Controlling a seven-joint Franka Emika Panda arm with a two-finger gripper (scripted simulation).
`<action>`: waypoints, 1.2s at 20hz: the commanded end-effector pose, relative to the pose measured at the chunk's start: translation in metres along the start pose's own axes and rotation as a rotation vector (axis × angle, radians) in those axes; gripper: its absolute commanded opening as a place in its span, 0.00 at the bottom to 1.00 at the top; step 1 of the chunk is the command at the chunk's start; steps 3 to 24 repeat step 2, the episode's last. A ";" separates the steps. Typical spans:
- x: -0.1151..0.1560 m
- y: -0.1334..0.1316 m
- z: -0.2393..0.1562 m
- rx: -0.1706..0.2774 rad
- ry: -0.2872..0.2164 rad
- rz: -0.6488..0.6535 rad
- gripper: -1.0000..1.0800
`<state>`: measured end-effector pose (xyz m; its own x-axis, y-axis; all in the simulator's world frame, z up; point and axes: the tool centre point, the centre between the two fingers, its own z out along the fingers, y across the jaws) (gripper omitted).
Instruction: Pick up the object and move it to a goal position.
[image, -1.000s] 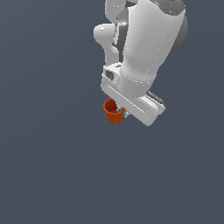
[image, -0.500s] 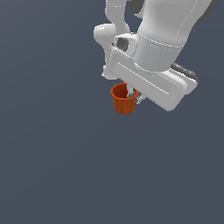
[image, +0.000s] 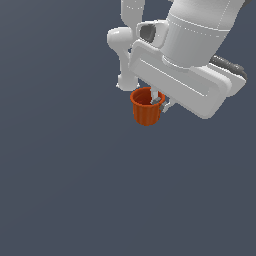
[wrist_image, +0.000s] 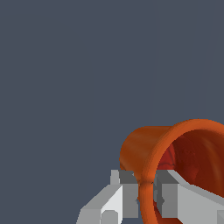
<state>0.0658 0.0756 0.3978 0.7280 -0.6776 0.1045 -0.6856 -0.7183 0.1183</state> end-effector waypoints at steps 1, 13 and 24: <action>0.000 0.000 -0.003 0.001 0.001 0.000 0.00; 0.000 0.000 -0.003 0.001 0.001 0.000 0.00; 0.000 0.000 -0.003 0.001 0.001 0.000 0.00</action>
